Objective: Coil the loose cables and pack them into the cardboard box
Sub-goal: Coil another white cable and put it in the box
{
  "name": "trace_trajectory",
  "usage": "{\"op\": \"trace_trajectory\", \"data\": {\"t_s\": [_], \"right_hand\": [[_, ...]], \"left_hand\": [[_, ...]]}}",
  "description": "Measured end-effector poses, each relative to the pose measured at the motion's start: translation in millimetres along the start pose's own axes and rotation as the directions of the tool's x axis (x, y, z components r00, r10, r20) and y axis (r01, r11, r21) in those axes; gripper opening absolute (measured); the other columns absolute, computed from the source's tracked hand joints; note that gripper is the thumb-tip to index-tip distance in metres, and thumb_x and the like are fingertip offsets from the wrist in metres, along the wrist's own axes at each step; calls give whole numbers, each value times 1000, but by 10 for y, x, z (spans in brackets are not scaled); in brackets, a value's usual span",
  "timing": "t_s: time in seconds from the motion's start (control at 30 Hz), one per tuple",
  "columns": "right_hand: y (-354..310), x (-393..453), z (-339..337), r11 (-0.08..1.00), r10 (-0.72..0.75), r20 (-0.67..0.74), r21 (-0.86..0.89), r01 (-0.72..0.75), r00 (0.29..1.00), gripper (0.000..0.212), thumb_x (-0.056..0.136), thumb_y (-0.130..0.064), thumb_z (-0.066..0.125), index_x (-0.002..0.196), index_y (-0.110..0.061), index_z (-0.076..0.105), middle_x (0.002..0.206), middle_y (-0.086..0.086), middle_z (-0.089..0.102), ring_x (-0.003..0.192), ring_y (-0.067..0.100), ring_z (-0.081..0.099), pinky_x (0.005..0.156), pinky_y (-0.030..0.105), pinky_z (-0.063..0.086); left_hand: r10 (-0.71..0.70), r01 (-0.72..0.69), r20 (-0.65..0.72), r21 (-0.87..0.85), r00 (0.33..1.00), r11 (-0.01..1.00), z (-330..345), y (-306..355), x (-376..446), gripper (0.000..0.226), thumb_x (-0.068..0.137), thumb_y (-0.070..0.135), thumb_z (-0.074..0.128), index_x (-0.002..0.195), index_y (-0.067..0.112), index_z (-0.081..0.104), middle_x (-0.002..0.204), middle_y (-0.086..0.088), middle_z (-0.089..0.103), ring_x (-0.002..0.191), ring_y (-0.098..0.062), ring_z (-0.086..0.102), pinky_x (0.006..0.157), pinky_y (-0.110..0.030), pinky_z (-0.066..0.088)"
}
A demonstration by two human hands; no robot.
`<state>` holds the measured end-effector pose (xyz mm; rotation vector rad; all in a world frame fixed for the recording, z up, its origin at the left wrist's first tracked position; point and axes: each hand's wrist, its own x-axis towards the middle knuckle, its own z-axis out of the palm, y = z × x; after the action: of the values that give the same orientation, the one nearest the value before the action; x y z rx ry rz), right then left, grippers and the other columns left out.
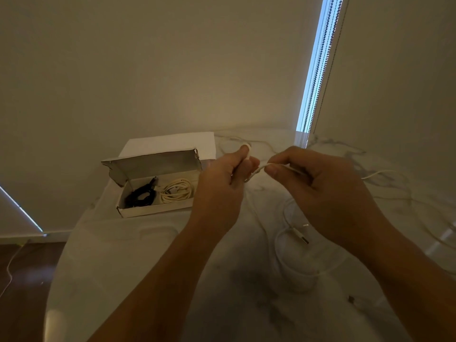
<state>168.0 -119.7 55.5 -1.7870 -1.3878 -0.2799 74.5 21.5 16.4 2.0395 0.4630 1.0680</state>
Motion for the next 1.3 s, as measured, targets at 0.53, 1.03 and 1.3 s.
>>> {"op": "trace_trajectory", "data": {"t_s": [0.53,1.03,1.3], "right_hand": [[299,59,-36,977,203,-181,106,-186,962,15,96,-36,57,102,-31,70,89,-19,69,87,-7,61,72,0,40],[475,73,70,950,307,-31,62,-305,951,31,100,-46,45,115,-36,70,98,-10,73,91,7,65,80,22,50],[242,-28,294,951,296,145,-141,-277,944,44,103,-44,36,147,-43,36,80,-3,66,69,6,58,57,9,33]], "left_hand": [[-72,133,243,-244,967,960,172,174,-58,32,106,8,37,114,3,67,79,1,61,69,-1,56,67,-13,48],[-178,604,577,-759,797,244,60,167,-30,43,105,10,40,138,-17,41,90,-5,58,71,-7,52,73,-19,49],[-259,482,460,-876,849,22,-47,148,24,40,103,11,45,139,-8,47,95,-5,60,79,-7,57,84,-15,51]]}}
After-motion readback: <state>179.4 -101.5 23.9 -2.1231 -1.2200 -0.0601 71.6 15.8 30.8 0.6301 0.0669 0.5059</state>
